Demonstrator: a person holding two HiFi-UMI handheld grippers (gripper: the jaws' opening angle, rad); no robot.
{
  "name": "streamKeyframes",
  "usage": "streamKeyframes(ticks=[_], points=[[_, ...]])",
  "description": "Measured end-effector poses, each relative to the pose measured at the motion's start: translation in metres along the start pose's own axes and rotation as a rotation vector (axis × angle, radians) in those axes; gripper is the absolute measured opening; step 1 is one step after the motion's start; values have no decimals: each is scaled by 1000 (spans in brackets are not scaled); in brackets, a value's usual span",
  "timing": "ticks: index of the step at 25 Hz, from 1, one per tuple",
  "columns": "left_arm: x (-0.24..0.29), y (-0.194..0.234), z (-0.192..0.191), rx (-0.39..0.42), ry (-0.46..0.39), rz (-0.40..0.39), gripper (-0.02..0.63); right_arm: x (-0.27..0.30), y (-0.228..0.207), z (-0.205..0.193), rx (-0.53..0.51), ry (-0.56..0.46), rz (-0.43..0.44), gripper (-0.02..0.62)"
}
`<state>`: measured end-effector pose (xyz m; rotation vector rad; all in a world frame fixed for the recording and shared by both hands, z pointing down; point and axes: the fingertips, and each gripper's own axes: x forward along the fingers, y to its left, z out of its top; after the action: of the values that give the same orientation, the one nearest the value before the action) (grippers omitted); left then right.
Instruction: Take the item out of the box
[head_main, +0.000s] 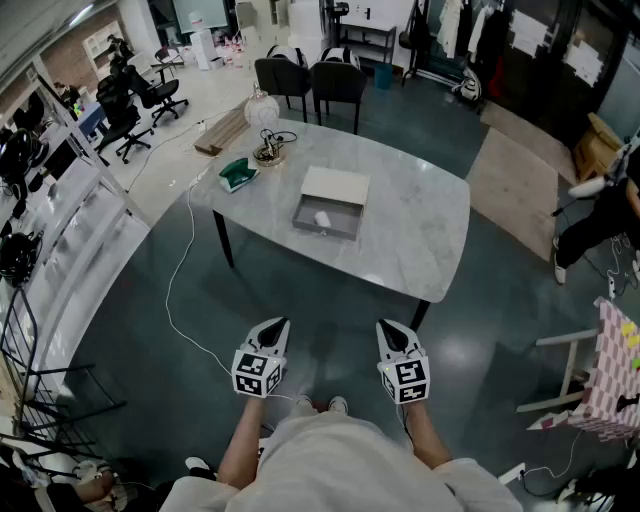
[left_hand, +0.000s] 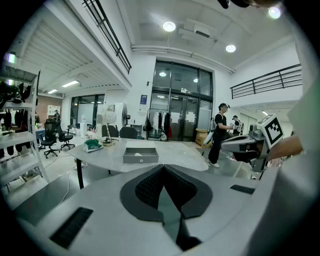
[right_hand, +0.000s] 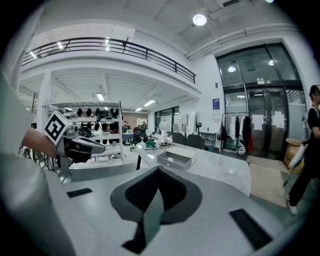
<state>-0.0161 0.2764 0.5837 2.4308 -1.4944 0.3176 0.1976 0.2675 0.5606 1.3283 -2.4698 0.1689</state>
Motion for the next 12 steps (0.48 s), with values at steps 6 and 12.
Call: streamKeyframes(ticks=[6,12], points=[[-2,-9,-6,-15,2,4,14,-5,-2,-7,-3,8,10,0],[-3,-16,-12,-25,5,9,14,-8,-4,-11,1,6,16,0]])
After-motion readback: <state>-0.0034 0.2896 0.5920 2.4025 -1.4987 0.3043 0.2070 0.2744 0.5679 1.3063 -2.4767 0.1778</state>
